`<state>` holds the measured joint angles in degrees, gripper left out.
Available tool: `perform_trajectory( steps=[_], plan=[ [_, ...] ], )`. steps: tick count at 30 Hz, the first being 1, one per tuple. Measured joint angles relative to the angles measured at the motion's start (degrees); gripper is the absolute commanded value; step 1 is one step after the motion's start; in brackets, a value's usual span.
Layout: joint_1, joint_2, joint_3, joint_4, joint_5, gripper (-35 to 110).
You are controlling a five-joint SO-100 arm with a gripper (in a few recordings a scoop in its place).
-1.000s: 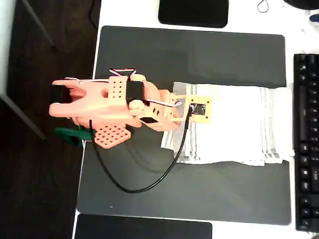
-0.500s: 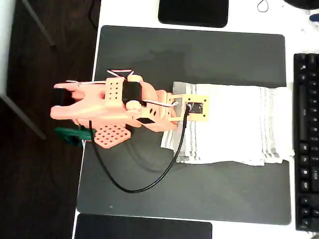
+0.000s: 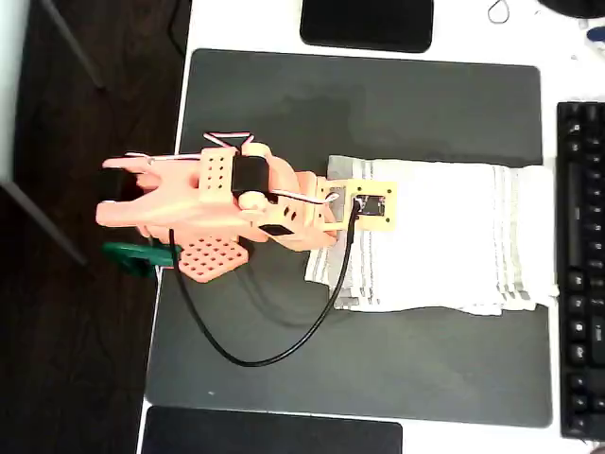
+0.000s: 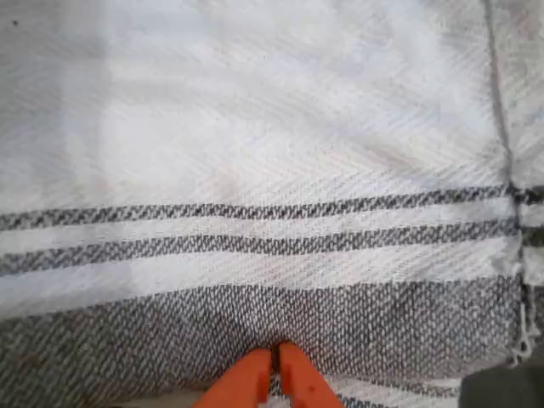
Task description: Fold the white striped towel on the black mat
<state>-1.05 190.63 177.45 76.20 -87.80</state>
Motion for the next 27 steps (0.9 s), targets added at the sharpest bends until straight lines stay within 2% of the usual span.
perform_trajectory(
  steps=[27],
  plan=[
    [2.90,0.00,0.00,-0.26,0.18,0]
  ],
)
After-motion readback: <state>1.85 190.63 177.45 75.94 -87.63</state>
